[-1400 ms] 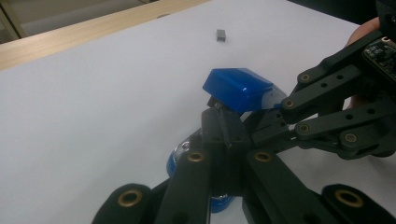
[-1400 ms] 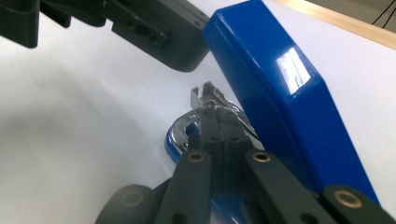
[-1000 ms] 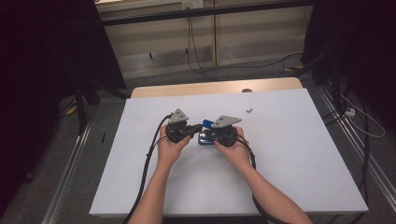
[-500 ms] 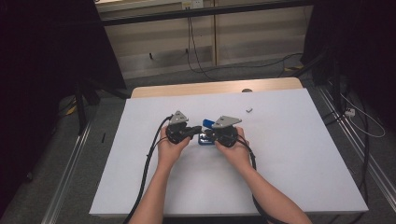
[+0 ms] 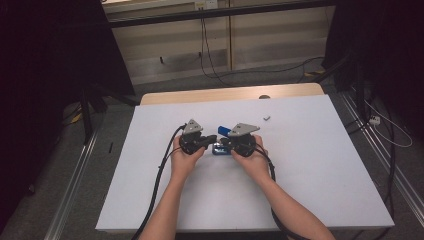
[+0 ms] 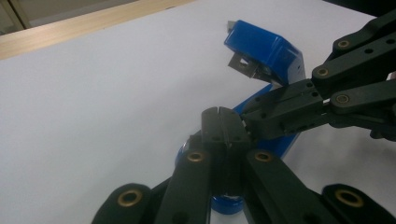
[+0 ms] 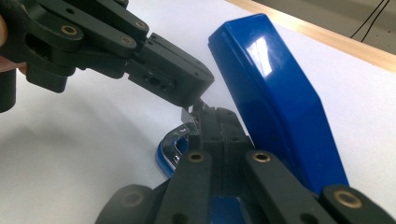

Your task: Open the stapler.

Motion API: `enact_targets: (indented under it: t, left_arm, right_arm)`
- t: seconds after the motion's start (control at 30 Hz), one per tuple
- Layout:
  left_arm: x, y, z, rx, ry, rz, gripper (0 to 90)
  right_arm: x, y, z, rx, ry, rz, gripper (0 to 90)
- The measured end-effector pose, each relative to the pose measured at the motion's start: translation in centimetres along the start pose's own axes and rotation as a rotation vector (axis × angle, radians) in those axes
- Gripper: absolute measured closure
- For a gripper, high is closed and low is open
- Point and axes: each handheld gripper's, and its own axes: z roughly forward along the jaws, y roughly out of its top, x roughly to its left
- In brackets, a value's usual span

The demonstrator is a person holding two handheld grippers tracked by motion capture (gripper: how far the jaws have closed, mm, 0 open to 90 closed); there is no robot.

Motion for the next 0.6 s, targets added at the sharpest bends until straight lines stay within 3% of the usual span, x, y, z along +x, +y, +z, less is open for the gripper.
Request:
enact_targets:
  t: [0.57, 0.6]
  left_arm:
    - [-0.29, -0.41, 0.59, 0.002, 0.012, 0.005, 90.0]
    - [-0.28, -0.47, 0.67, 0.011, 0.024, 0.026, 90.0]
  right_arm:
    - [0.32, -0.01, -0.04, 0.006, -0.024, -0.013, 90.0]
    - [0.3, 0.08, -0.13, 0.004, -0.036, -0.024, 90.0]
